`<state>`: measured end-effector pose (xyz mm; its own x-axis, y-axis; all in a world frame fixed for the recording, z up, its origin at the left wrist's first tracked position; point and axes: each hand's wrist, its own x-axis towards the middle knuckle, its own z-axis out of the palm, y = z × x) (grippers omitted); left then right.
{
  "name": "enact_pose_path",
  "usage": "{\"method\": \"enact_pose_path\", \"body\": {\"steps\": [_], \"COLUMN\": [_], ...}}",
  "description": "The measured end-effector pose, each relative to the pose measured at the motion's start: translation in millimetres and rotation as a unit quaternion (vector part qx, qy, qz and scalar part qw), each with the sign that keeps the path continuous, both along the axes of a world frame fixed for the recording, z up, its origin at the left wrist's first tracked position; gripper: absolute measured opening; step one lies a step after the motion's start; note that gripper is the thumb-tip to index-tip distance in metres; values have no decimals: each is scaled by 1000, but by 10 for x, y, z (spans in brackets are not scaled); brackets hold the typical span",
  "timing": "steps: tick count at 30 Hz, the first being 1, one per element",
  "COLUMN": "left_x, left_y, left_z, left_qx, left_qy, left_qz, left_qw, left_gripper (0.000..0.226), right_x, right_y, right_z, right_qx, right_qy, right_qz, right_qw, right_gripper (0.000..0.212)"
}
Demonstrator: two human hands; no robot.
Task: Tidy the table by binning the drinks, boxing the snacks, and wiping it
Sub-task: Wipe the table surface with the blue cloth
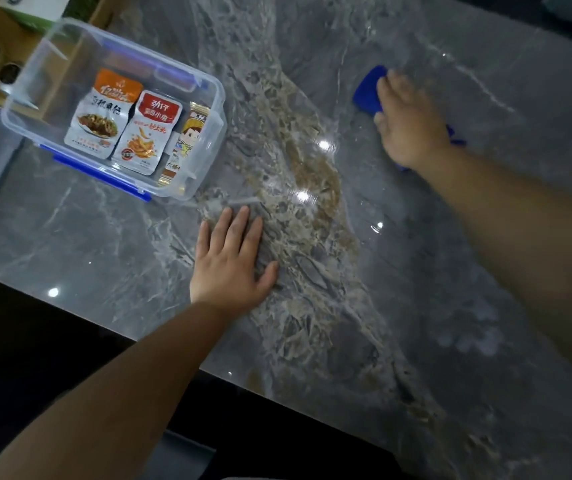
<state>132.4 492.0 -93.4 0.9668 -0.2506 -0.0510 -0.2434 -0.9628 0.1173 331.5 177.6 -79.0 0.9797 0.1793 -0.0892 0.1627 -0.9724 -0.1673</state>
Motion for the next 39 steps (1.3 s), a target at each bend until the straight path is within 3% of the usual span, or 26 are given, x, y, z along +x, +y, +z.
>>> {"method": "enact_pose_path", "body": {"steps": [6,14,18,22,24,26,28,30,33,36,39], "left_x": [8,15,13,17,24,40,65,77,41,-3,11], "left_y": [-5,1,4,-7,-20,-116,-331,-603,-838,-843,-852], "left_z": [38,65,61,108,157,215,269,292,247,165,112], "left_qx": [7,16,23,17,8,-15,-46,-63,-57,-48,-49], "left_qy": [22,42,48,55,59,60,53,52,48,14,-7], "left_qz": [2,-4,-6,-8,1,16,10,-18,-15,-2,2], "left_qw": [1000,999,999,998,998,998,997,997,997,999,999], "left_gripper": [76,75,74,75,74,68,60,53,50,53,53], "right_x": [-1466,-3061,-3240,-3103,-2997,-2868,-2715,-2511,-2048,-1445,-905], "right_y": [557,889,948,887,776,600,345,28,-455,-909,-1249], "right_z": [4,-97,-34,200,333,449,531,606,682,658,577], "right_qx": [-38,3,40,265,359,472,574,605,552,432,314], "right_qy": [5,68,64,103,158,211,199,151,77,-5,-76], "right_qz": [201,282,262,93,-63,-216,-307,-350,-376,-384,-384], "right_qw": [979,957,962,954,918,828,732,699,740,816,865], "right_gripper": [54,56,49,36,30,18,16,18,20,23,35]}}
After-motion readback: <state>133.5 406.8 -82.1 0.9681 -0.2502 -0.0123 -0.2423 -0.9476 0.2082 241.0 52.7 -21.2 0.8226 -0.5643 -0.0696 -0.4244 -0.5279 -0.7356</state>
